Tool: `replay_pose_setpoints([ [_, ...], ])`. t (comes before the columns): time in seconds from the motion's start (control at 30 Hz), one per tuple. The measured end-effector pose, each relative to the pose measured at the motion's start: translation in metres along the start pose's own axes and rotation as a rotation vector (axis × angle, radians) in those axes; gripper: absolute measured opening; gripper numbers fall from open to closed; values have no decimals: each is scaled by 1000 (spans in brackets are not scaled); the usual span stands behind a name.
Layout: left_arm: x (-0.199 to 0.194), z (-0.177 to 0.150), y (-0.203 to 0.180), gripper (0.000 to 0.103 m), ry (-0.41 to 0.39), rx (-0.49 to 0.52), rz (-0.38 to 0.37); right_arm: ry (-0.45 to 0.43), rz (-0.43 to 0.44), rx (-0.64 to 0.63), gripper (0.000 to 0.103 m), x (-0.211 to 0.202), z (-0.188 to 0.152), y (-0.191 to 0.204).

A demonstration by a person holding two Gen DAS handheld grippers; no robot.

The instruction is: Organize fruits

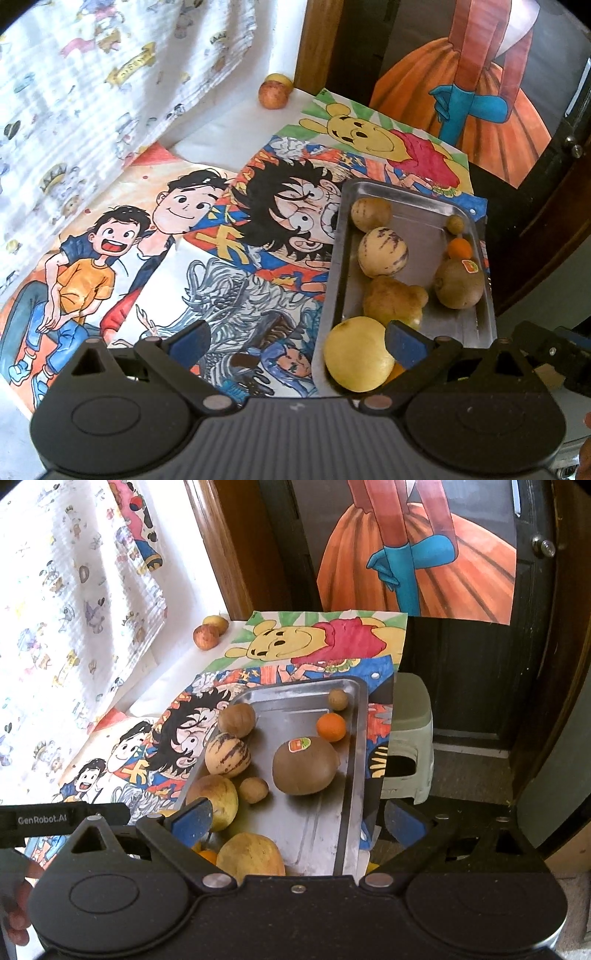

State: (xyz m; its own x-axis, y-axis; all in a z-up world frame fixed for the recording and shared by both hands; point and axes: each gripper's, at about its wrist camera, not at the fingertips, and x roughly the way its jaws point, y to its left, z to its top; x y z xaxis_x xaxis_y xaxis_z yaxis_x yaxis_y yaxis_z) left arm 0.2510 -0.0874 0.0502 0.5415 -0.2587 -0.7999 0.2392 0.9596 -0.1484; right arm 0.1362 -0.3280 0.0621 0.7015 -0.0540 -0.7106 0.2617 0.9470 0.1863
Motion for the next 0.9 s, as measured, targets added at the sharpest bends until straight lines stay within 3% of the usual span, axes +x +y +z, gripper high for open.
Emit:
replay_pose_setpoints([
  [0.33, 7, -15, 14, 102, -69, 16, -7, -87, 18, -10, 102, 0, -11, 10],
  [0.9, -1, -58, 30, 102, -292, 4, 13, -279, 107, -101, 102, 8, -49, 20],
])
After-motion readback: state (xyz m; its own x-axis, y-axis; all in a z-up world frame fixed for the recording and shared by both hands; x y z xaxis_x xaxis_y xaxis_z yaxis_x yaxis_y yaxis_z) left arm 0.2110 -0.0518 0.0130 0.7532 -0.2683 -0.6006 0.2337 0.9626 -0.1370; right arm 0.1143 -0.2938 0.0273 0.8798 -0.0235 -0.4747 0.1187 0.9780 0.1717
